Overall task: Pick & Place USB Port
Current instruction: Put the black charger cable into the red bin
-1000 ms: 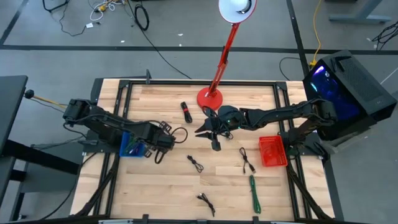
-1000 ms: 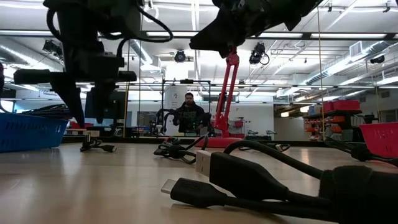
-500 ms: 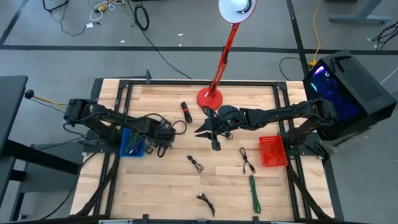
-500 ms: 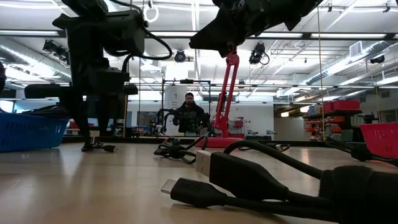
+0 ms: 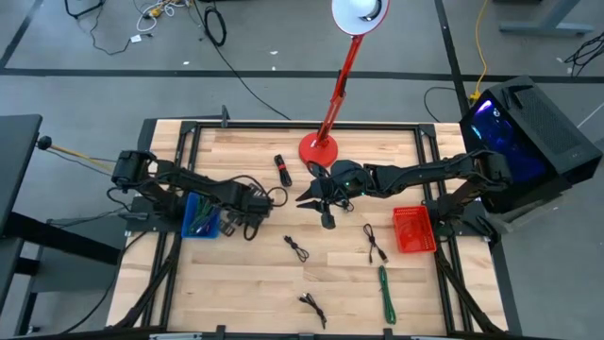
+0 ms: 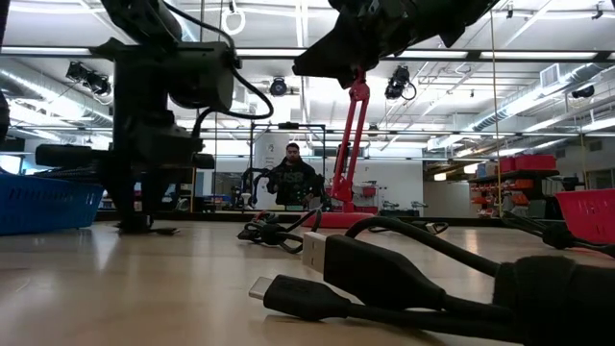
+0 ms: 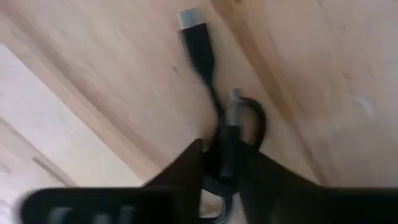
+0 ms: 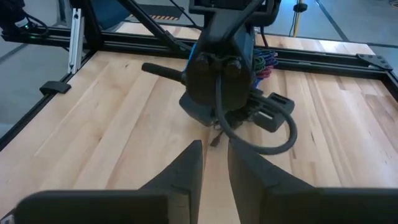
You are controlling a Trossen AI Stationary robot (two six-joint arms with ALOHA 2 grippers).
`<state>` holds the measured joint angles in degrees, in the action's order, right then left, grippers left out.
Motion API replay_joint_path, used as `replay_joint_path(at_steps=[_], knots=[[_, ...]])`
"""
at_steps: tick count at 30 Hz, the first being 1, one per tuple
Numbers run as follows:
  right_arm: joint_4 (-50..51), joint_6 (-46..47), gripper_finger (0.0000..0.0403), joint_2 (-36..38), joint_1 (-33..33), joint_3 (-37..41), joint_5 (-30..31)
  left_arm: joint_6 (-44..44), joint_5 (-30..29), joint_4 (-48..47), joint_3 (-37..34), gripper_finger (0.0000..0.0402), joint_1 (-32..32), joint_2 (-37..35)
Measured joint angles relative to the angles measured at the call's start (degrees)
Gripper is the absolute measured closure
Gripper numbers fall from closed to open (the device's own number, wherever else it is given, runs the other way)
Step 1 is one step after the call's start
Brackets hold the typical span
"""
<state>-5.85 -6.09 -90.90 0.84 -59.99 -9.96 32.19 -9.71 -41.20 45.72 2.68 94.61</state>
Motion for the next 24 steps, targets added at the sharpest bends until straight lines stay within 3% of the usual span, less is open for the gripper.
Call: replay_joint_path(at_steps=[2,3,13,20,24], knots=[[0.11,-0.13,0.0325,0.00,0.00,0.00,0.00,-1.81,0.56,-0.53,0.59,0.0373,-0.03,-0.01],[0.20,-0.25,0.0325,0.00,0.00,0.00,0.00,-3.20,1.04,-0.59,1.04,0.0377,-0.21,-0.33],[-1.77,-1.22,0.0325,0.97,1.08,0.00,3.97,-10.95,2.28,5.79,13.01,0.0377,-0.22,-3.36],[1.10,-1.92,0.0325,6.66,2.79,0.02,6.59,-21.05,-7.02,4.77,24.08,0.0377,-0.39,-5.64],[4.19,-3.19,0.0325,11.56,3.34,0.04,9.08,-22.37,-15.09,2.14,25.85,0.0377,-0.63,-10.95]])
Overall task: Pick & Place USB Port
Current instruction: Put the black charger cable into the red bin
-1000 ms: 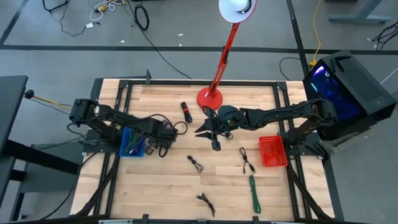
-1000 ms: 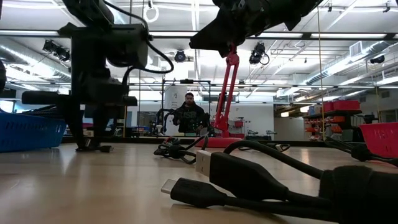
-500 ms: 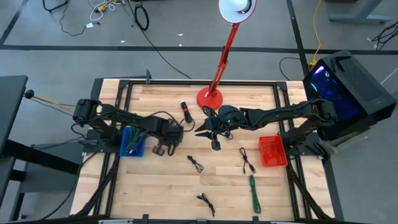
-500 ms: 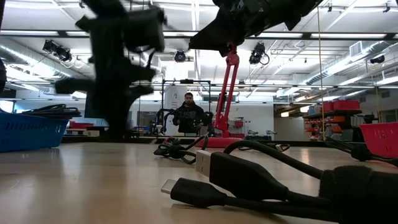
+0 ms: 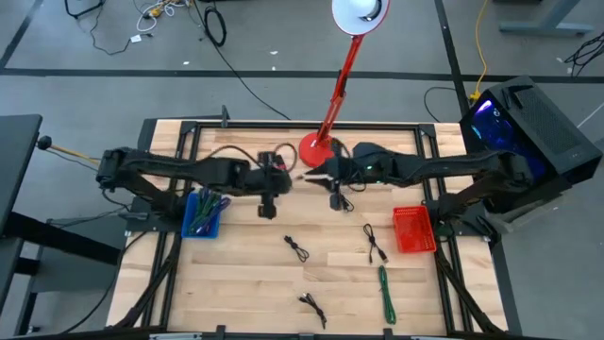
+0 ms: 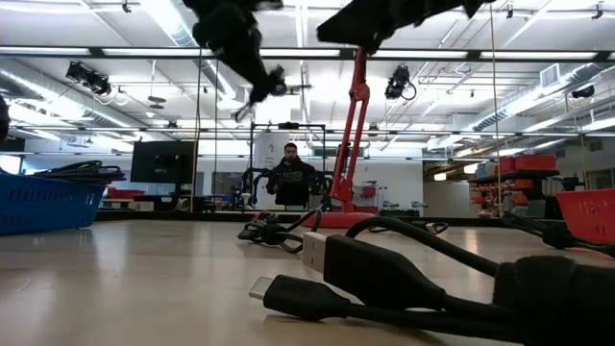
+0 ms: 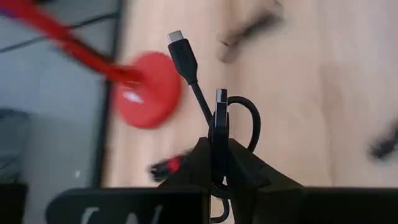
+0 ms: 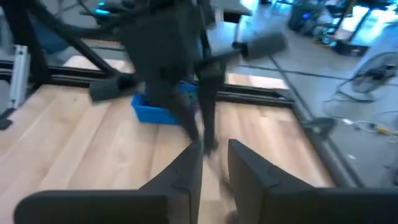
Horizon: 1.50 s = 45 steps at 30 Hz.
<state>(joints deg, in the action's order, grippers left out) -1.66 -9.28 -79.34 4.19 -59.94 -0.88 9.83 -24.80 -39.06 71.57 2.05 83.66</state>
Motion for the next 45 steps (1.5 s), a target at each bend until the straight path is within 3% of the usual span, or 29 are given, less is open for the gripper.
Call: replay_joint_path(at_steps=[3,10,24,32,45], knots=[[1.68,-0.24,0.0325,3.32,0.13,-0.02,2.60,-3.11,-2.35,0.97,0.00,0.0377,-0.91,-5.81],[-1.97,-0.74,0.0325,4.44,0.13,-0.02,3.03,-1.46,3.26,21.79,-5.54,0.0377,-0.40,-16.33],[-9.78,-1.29,0.0325,0.79,0.15,0.02,0.06,4.03,10.41,52.96,-16.78,0.0377,0.36,-17.60],[-15.15,-1.17,0.0325,-0.75,0.10,-0.04,-0.23,4.35,11.81,55.96,-16.88,0.0377,0.01,-15.09],[-15.80,-1.66,0.0325,-1.39,0.09,-0.02,-1.34,4.41,16.17,63.04,-16.87,0.0377,0.04,-11.56]])
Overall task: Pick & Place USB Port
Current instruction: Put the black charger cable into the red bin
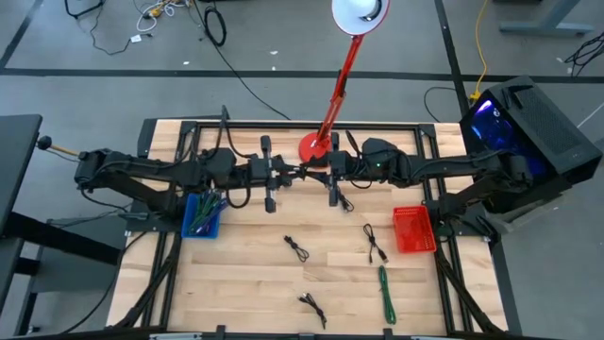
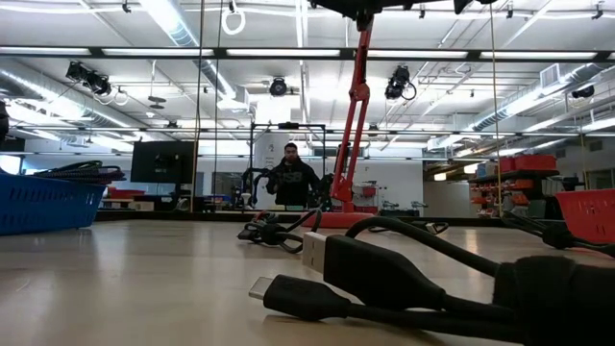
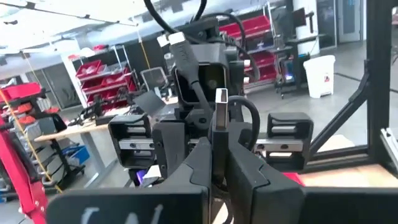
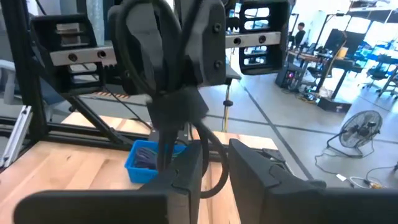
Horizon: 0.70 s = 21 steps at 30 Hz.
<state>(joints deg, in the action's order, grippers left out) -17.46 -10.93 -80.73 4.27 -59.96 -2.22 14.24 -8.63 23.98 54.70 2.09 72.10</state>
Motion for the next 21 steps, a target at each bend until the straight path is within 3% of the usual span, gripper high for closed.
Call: replay_joint_path(at_steps=[5,9,21], knots=[[0.23,-1.87,0.0333,0.00,0.00,0.00,0.03,-0.09,1.17,-0.18,0.02,0.0377,-0.04,-0.05],[0.46,-3.33,0.0389,0.02,0.00,0.00,0.05,-0.37,1.19,-0.27,0.02,0.0377,-0.04,-0.02],[3.66,-3.09,0.0400,0.02,0.02,-0.05,2.22,0.17,-2.57,-2.43,0.02,0.0377,-0.93,0.00]])
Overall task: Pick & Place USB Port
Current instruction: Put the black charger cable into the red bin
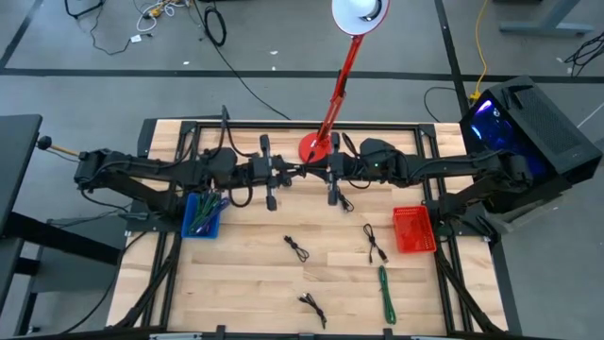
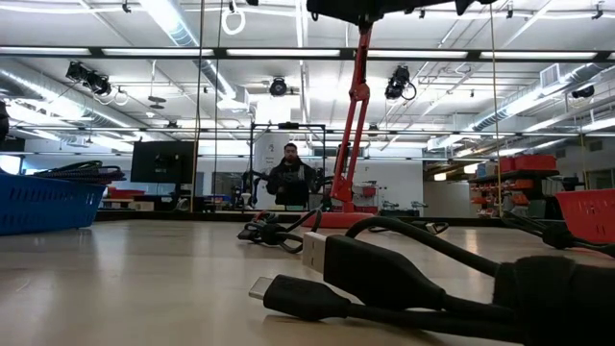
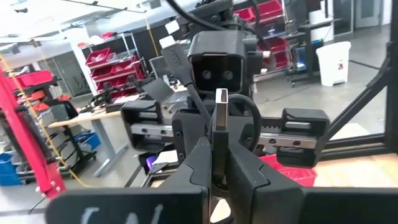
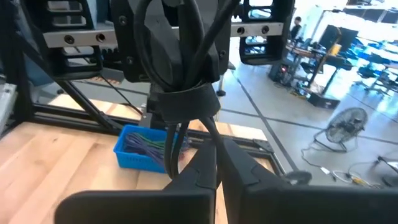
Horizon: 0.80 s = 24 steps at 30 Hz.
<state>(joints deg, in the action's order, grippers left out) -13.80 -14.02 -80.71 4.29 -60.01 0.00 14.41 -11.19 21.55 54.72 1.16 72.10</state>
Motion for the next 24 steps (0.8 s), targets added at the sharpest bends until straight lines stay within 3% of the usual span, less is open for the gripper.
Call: replay_joint_path(at_steps=[10,17,24], knots=[[6.12,-1.51,0.0402,2.05,0.75,-0.02,5.97,-0.21,-2.35,-3.26,0.00,0.0376,-0.80,0.02],[14.77,-1.27,0.0403,5.23,2.17,0.05,9.14,-0.26,-3.57,-3.11,0.07,0.0308,-0.69,-0.33],[32.32,4.98,0.0403,10.63,2.74,0.05,14.50,-0.23,-13.08,-9.35,0.13,0.0270,-0.78,-1.41]])
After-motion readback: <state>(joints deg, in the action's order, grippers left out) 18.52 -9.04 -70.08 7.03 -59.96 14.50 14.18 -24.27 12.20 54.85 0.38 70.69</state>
